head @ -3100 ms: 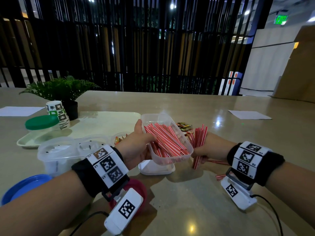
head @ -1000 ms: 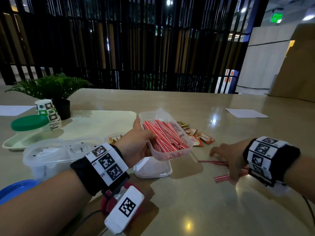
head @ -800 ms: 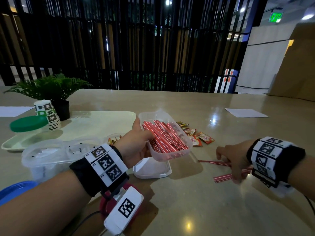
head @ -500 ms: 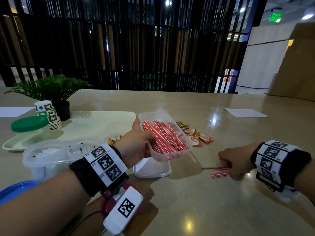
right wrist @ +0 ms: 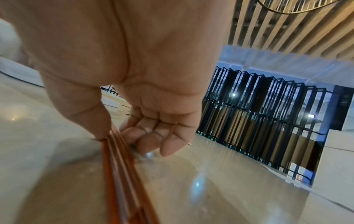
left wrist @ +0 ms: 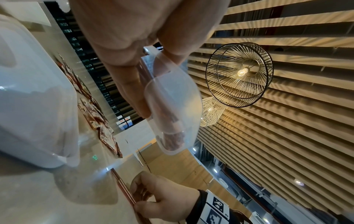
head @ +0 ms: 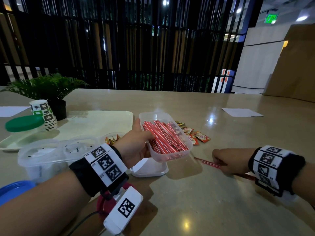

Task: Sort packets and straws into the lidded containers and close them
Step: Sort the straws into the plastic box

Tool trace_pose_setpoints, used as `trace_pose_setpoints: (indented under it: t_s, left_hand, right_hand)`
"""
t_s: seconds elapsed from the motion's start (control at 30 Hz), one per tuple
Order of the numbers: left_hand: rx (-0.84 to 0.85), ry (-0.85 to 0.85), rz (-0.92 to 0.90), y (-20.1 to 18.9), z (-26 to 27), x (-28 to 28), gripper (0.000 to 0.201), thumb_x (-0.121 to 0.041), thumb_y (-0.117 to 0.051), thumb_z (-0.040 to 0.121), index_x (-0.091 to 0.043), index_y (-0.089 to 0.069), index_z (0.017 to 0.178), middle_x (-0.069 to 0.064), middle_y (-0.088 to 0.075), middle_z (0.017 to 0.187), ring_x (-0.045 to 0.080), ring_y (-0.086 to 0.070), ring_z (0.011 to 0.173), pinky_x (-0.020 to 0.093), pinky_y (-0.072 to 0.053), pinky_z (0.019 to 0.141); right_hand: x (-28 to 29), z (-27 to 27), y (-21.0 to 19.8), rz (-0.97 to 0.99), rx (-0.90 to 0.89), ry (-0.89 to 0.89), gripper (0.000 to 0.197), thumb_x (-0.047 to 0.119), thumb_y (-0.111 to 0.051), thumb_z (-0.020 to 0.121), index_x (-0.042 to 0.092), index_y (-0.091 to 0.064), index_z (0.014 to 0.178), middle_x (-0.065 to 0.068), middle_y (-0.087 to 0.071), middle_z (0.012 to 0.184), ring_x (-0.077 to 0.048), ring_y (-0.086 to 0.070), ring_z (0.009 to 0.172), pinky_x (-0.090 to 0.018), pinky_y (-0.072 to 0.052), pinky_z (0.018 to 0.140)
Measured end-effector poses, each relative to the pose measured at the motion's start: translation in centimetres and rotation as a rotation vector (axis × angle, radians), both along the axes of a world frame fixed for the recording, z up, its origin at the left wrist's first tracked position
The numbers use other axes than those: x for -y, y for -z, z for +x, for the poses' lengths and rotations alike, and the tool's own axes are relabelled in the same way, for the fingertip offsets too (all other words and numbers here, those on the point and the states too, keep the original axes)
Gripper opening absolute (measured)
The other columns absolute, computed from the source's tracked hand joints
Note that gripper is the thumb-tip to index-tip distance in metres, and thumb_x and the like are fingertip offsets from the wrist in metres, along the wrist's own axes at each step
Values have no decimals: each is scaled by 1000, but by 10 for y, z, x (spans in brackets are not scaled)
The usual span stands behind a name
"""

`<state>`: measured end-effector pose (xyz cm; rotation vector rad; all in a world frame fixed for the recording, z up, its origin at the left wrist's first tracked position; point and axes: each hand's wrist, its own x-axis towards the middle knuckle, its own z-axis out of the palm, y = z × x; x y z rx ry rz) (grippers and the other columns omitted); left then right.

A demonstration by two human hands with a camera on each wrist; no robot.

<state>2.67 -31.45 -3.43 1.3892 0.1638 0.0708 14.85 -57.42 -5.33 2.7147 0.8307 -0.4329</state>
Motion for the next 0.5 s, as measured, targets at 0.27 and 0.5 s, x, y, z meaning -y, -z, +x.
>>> trace_pose_setpoints:
  t_s: [0.27,0.5]
  left_hand:
    - [4,6,-7,2,-1,-2,67,4,-39,98,-33,-18,150,16,-58,122,32,-70,88,43,-60,64]
    - [7,-3,-10,1,-1,-4,66,4,-39,99,-33,-18,150,14,-59,120,31,-72,85,44,-60,63]
  right_hand:
    - [1,-2,9,107,30,-17,18,16,-46,92,29,-37,83,12,-39,80,-3,-38,66,-16,-33,56]
    - [-10,-6,10,57,20,44,10,14,-43,92,22,-40,94,2,-46,94,-16,-46,81,-23,-38,71]
